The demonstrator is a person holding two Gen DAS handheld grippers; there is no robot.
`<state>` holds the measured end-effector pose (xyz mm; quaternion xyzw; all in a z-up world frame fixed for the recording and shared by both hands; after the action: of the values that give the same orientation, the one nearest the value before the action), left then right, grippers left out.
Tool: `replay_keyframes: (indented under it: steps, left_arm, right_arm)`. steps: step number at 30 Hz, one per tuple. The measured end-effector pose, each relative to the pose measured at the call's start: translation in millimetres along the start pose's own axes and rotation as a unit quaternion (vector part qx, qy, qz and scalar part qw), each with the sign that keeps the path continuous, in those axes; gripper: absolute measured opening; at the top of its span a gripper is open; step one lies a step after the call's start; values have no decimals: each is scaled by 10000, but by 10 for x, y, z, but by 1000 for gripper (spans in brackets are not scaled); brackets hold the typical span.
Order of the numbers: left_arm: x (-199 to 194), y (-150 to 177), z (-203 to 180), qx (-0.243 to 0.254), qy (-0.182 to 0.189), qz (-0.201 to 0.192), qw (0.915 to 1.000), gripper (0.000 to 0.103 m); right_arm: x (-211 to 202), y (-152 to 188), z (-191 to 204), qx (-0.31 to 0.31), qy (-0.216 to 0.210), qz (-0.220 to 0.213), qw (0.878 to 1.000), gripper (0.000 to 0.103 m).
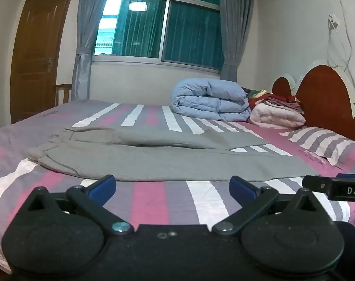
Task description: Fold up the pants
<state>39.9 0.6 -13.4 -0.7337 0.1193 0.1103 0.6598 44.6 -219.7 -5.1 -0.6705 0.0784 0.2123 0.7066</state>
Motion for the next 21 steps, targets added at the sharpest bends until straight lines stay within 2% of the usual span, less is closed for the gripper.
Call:
replay_keyframes:
  steps: [21]
  left_arm:
    - [16, 17, 17, 65, 37, -55, 10000, 97]
  right_arm:
    - [19, 52, -51, 73, 53, 48, 9999, 103]
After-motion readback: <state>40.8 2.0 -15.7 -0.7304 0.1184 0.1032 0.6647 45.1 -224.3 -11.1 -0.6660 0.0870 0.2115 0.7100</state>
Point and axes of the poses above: each gripper's, at about its wrist camera, not at the fingertips, and x roughly the way its jaws point, z to its left, y to its underside, the point moved 4 cm from there along x, roughly the way its jaws point, and after that the axes turned 2 degrees about y, right-handed, at the moved point
